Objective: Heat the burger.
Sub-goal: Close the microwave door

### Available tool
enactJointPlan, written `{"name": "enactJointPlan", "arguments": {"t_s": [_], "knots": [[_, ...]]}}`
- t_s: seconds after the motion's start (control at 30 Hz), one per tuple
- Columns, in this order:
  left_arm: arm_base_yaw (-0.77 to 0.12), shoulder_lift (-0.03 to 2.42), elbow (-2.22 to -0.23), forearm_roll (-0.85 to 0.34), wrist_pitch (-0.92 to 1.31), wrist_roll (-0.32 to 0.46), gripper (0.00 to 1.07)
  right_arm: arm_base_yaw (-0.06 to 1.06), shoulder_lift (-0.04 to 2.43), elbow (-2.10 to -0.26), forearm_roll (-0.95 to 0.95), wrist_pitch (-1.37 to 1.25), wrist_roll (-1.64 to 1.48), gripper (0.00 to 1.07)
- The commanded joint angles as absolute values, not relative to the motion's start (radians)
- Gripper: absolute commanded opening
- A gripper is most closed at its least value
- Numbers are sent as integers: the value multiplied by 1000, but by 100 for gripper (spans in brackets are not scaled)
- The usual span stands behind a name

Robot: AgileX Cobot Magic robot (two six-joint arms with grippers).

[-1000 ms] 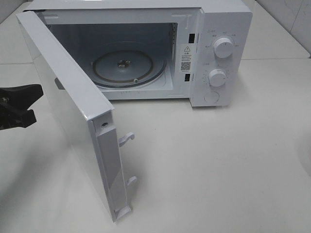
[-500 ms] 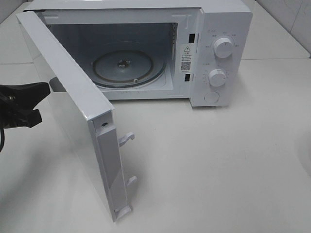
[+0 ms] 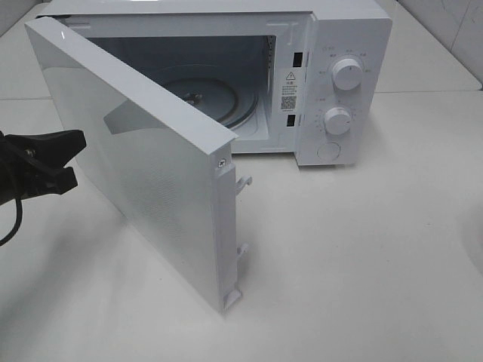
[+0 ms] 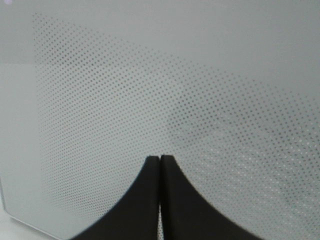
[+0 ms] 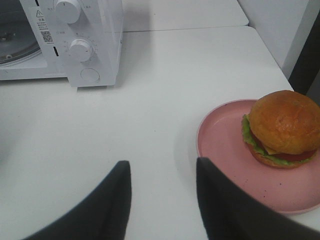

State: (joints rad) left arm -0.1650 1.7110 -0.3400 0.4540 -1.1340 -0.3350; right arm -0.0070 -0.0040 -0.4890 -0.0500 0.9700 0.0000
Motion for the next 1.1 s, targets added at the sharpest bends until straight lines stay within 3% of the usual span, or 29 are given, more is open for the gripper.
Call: {"name": "enactJointPlan", "arguments": {"t_s": [0.03, 0.17, 0.7, 0.97, 1.0, 1.1], "knots": [[-194, 1705, -351, 399, -1147, -335, 0, -12, -34, -489, -43, 964, 0, 44], [-246, 1728, -377, 314, -1148, -313, 0, -12, -34, -489, -43, 964, 0, 44], [-325, 1785, -452, 250, -1141, -234, 0, -12, -34, -489, -43, 964, 0, 44], [-422, 1785, -502, 108, -1086, -52, 0, -12, -34, -489, -43, 964, 0, 44], [-453, 1785, -520, 41, -1044, 0, 0, -12, -34, -489, -43, 964, 0, 44], [-486, 1797, -548, -47, -1028, 60, 0, -12, -34, -489, -43, 964, 0, 44]]}}
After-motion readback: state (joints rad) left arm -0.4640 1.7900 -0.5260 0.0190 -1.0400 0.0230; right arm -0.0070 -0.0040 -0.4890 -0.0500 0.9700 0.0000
